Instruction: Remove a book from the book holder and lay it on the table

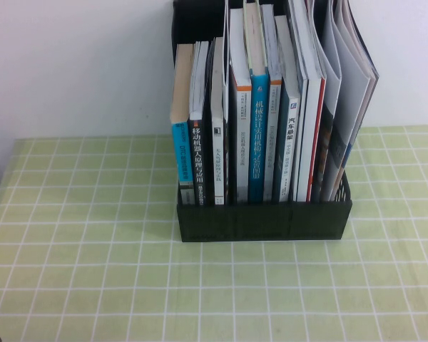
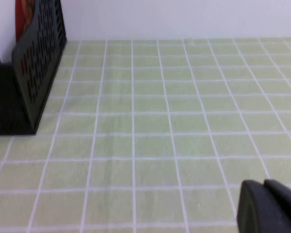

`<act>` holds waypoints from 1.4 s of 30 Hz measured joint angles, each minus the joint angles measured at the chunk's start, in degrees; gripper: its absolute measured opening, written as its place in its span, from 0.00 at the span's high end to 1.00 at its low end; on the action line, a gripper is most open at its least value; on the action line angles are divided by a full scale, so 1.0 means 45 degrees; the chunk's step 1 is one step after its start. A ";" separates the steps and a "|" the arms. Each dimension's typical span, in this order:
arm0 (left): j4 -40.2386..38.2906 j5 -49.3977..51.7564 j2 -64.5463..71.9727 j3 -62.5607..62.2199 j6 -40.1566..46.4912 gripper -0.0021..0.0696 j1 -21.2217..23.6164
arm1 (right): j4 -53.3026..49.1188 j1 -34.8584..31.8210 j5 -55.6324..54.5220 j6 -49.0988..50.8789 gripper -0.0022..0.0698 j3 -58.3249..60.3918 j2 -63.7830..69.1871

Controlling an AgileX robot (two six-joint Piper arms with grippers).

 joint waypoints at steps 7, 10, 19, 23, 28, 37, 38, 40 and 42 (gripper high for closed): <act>0.0000 -0.2932 0.0000 0.0079 -0.0014 0.97 0.0000 | 0.1255 0.0000 -0.3813 0.0598 0.97 0.0020 0.0000; 0.0000 -0.4871 0.0000 0.0088 -0.0032 0.97 0.0000 | 0.2210 0.0000 -0.5094 0.1556 0.97 0.0020 0.0000; 0.0000 -0.6927 0.0000 0.0108 -0.0032 0.97 0.0000 | 0.2799 0.0000 -0.7832 0.1939 0.97 0.0020 0.0000; -0.0127 -0.8645 0.0000 0.0108 -0.1217 0.97 0.0000 | 0.2879 0.0000 -1.0386 0.2005 0.97 0.0020 0.0000; -0.0447 -1.1854 0.0000 0.0108 -0.3281 0.97 0.0000 | 0.2981 0.0000 -1.3890 0.2063 0.97 0.0020 0.0000; -0.0624 -1.0031 0.0307 -0.3518 -0.3390 0.97 0.0000 | 0.3037 0.0000 -1.3058 0.1966 0.97 -0.3544 0.0000; -0.0583 -0.9772 0.0545 -0.4156 -0.3329 0.97 0.0000 | 0.3011 0.0000 -1.2896 0.1882 0.97 -0.4068 0.0099; -0.0255 -0.9113 0.1348 -0.5423 -0.3278 0.97 0.0000 | 0.2917 0.0000 -1.2586 0.1857 0.97 -0.5383 0.0546; 0.0344 -0.8504 0.2261 -0.6559 -0.3317 0.97 0.0000 | 0.2827 0.0000 -1.2072 0.1810 0.97 -0.6660 0.1105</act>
